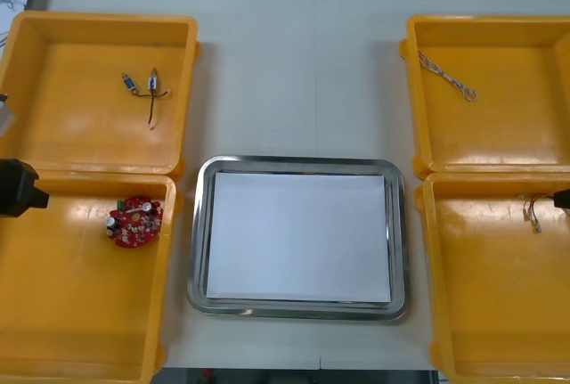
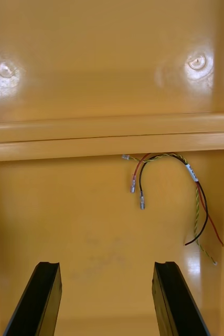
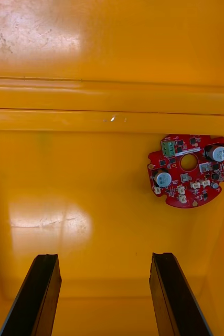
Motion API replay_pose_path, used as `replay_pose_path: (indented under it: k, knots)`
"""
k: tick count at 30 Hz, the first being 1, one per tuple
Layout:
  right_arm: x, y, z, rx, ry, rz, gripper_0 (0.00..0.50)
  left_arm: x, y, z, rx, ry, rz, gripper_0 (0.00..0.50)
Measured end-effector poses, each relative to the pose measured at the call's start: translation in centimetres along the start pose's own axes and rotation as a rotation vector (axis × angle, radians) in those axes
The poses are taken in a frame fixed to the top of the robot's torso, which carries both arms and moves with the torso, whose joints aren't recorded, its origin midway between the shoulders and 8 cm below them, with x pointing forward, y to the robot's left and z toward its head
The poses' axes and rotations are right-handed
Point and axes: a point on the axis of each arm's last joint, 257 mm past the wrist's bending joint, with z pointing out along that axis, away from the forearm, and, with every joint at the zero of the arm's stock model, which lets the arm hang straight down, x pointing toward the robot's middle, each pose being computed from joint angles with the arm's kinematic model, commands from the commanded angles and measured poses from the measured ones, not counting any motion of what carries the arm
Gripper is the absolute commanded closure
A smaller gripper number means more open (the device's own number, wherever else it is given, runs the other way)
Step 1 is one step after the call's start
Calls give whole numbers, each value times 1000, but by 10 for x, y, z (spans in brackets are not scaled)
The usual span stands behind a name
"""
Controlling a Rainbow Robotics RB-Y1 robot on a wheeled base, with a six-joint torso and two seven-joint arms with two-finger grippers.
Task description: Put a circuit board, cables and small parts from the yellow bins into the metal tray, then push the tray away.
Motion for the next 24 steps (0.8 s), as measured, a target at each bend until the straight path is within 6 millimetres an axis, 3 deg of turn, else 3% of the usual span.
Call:
replay_pose_path:
  k: [6, 14, 24]
  knots:
    - [3, -13, 24, -16, 5, 70, 0, -4, -8, 14, 4, -46, 17, 0]
    - [8, -16, 57, -22, 17, 96, 0, -1, -19, 35, 16, -93, 38, 0]
    - [23, -25, 82, -26, 58, 135, 0, 1, -35, 62, -6, -131, 26, 0]
